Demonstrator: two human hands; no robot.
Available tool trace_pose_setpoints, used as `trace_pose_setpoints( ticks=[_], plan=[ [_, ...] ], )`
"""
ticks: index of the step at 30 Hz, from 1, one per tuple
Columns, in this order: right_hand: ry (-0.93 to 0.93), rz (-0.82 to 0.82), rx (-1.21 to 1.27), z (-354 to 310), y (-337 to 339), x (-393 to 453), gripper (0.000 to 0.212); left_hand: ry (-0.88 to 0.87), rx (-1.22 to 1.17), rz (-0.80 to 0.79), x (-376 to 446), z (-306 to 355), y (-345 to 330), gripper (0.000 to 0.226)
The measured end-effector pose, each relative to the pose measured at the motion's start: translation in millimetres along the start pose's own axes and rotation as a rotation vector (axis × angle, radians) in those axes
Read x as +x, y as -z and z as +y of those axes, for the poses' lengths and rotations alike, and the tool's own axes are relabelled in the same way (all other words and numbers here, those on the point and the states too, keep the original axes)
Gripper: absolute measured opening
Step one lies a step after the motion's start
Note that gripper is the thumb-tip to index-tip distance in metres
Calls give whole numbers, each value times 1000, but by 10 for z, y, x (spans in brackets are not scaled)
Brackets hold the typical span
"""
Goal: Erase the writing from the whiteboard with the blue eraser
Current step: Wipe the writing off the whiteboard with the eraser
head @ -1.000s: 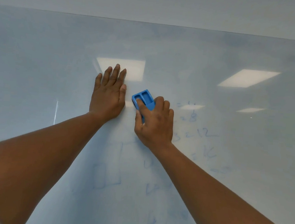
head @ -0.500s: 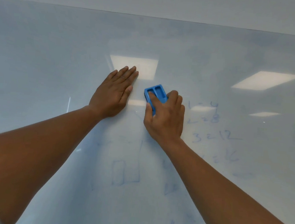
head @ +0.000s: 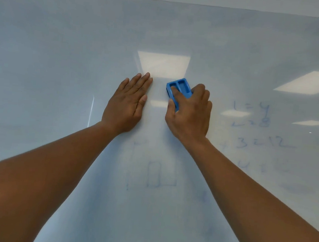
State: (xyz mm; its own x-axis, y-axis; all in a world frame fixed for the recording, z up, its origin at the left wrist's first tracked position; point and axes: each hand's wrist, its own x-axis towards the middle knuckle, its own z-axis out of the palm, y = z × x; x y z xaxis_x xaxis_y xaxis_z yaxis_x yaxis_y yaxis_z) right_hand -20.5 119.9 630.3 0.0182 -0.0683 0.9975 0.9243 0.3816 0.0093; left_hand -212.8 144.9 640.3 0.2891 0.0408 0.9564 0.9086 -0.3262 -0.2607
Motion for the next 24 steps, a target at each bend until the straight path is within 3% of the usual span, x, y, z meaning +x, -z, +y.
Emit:
trace_pose_setpoints(
  ticks=[2,6,10,16,24],
  plan=[
    [-13,-4,13,-85,-38,67,38,-1,-11,1,-38,-9,10,51],
    [185,-96,45,-354,-102,-313,38,-23,-56,-26,-108,-109,63,51],
    [258,-121,52,-285,-92,-446,39,-56,-49,-80,-223,-221,150,51],
    [69,-58,44,-366,-138,-248,39,-21,-28,-69,-502,-340,200,50],
    [304,-171,58,-512,-134,-789,39,50,-25,-28,-718,-347,194,50]
  ],
)
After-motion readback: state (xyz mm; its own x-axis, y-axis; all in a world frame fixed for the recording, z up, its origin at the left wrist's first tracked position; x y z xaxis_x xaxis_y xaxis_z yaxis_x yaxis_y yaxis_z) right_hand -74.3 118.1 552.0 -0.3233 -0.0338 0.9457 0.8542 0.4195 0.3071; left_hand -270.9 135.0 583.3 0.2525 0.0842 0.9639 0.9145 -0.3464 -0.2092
